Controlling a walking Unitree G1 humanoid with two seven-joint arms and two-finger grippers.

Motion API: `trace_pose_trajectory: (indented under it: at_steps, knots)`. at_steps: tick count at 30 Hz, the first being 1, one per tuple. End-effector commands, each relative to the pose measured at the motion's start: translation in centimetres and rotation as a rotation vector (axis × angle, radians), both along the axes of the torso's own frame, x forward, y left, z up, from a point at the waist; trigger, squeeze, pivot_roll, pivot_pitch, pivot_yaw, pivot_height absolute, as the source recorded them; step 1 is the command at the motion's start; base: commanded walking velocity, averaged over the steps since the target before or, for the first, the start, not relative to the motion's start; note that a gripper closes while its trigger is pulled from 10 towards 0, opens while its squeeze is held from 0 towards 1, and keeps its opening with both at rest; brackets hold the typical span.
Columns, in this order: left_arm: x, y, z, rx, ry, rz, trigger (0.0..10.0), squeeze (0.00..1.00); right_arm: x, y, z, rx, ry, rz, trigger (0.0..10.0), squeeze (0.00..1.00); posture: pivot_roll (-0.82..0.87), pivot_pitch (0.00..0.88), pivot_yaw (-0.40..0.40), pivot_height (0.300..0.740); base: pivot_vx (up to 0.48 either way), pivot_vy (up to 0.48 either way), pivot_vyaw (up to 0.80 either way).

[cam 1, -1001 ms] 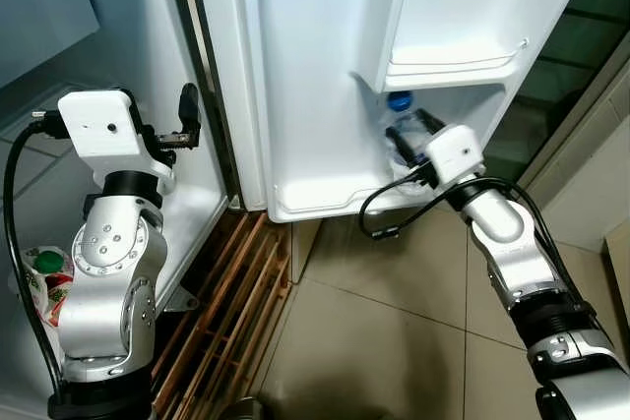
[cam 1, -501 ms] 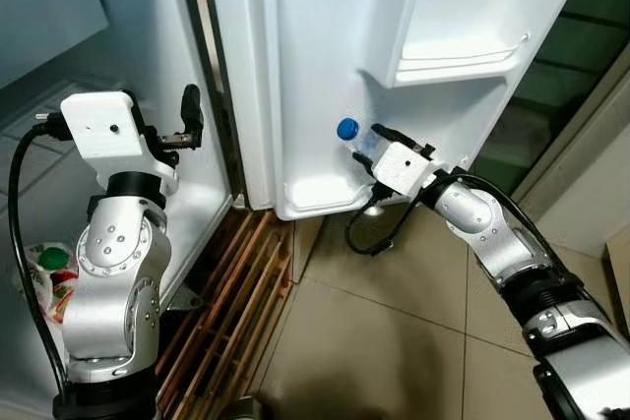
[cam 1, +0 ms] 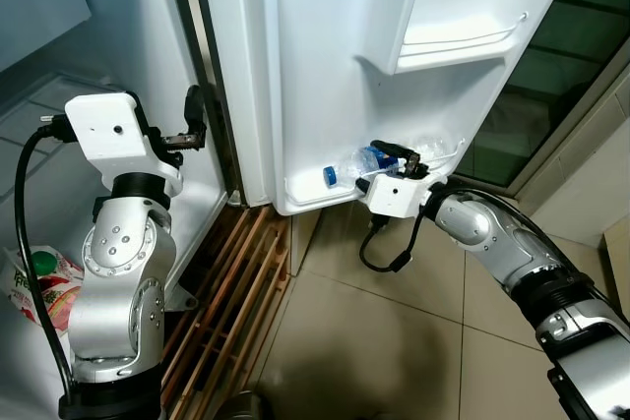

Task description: Restocking fridge

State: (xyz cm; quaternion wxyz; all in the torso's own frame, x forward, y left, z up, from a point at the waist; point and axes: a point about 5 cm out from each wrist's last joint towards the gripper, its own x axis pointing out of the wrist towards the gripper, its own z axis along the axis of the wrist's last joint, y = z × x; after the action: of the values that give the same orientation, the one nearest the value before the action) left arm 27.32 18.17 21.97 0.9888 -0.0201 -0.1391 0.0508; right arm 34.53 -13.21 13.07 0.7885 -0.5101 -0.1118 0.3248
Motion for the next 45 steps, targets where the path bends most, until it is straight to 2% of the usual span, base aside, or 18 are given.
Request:
trace_pose_trajectory:
  at_steps: [1,3,4,8,10,12,14,16,21,23,26,27,29,34,35,36,37,45]
  knots:
    - [0.0,-0.1,-0.1,-0.002,0.005,0.007,10.0,0.00,0.8,0.1,2.3,0.091,-0.060,-0.027,10.0,1.00,-0.04,0.048,-0.019,0.740,0.000,0.000,0.00]
    - [0.0,-0.1,-0.1,-0.002,0.005,0.008,10.0,0.00,1.2,0.1,3.1,0.234,-0.014,-0.080,10.0,1.00,-0.04,0.048,-0.019,0.740,0.000,0.000,0.00]
    - [0.0,-0.1,-0.1,-0.002,0.005,0.008,10.0,0.00,1.2,0.1,3.1,0.234,-0.014,-0.080,10.0,1.00,-0.04,0.048,-0.019,0.740,0.000,0.000,0.00]
    - [0.0,-0.2,-0.4,0.003,0.006,0.002,10.0,0.00,1.2,-0.9,5.7,0.708,0.036,-0.219,10.0,1.00,-0.05,0.023,-0.029,0.740,0.000,0.000,0.00]
    - [0.2,-0.5,-0.6,0.021,0.010,-0.014,10.0,0.00,0.4,-1.1,6.7,0.834,0.008,-0.226,10.0,1.00,-0.05,0.005,-0.027,0.740,0.000,0.000,0.00]
    - [0.4,-0.9,-0.8,0.032,0.008,-0.049,10.0,0.00,-0.9,-1.1,6.9,0.898,-0.019,-0.224,10.0,0.00,-0.06,0.000,-0.024,0.740,0.000,0.000,0.00]
    - [0.4,-1.4,-0.8,0.029,-0.010,-0.114,10.0,0.00,-2.4,-0.9,6.5,0.941,-0.018,-0.227,10.0,0.00,-0.07,0.000,-0.023,0.740,0.000,0.000,0.00]
    - [0.5,-1.2,-1.3,0.041,0.015,-0.103,10.0,0.00,-4.1,-0.8,5.7,1.001,0.008,-0.252,10.0,0.00,-0.08,0.000,-0.015,0.740,0.000,0.000,0.00]
    - [-0.8,0.6,-4.0,0.003,0.140,-0.065,10.0,0.00,-8.6,-2.1,3.4,1.157,0.075,-0.362,10.0,0.00,-0.10,0.000,0.007,0.740,0.000,0.000,0.00]
    - [-1.6,0.0,-5.1,0.023,0.193,-0.161,10.0,0.00,-10.4,-3.4,1.8,1.209,0.113,-0.473,10.0,0.00,-0.10,0.000,0.025,0.740,0.000,0.000,0.00]
    - [-2.2,-0.7,-5.8,0.053,0.223,-0.254,10.0,0.00,-11.2,-4.0,0.2,1.288,0.184,-0.569,10.0,0.00,-0.11,0.000,0.035,0.740,0.000,0.000,0.00]
    - [-2.3,-1.1,-6.5,0.078,0.250,-0.285,10.0,0.00,-11.4,-4.3,-0.9,1.365,0.248,-0.630,10.0,0.00,-0.11,0.000,0.045,0.740,0.000,0.000,0.00]
    - [-2.2,-1.6,-6.8,0.084,0.264,-0.295,10.0,0.00,-11.3,-4.2,-1.4,1.405,0.305,-0.659,10.0,0.00,-0.11,0.000,0.052,0.740,0.000,0.000,0.00]
    - [-1.7,-3.1,-6.4,0.134,0.252,-0.438,10.0,0.00,-10.9,-3.8,-1.1,1.378,0.337,-0.640,10.0,0.00,-0.10,0.000,0.059,0.740,0.000,0.000,0.00]
    - [-1.4,-4.4,-7.5,0.209,0.324,-0.604,10.0,0.00,-10.8,-3.3,-1.6,1.354,0.384,-0.625,10.0,0.00,-0.08,0.000,0.050,0.740,0.000,0.000,0.00]
    - [-1.4,-4.4,-7.5,0.209,0.324,-0.604,10.0,0.00,-10.8,-3.3,-1.6,1.354,0.384,-0.625,10.0,0.00,-0.08,0.000,0.050,0.740,0.000,0.000,0.00]
    - [-1.3,-5.4,-7.7,0.219,0.327,-0.704,10.0,0.00,-10.6,-3.0,-1.9,1.336,0.405,-0.622,10.0,0.00,-0.08,0.000,0.050,0.740,0.000,0.000,0.00]
    - [-0.6,-5.0,-8.3,0.209,0.347,-0.648,10.0,0.00,-9.6,-3.2,-0.9,1.290,0.410,-0.572,10.0,0.00,-0.11,0.000,0.055,0.740,0.000,0.000,0.00]
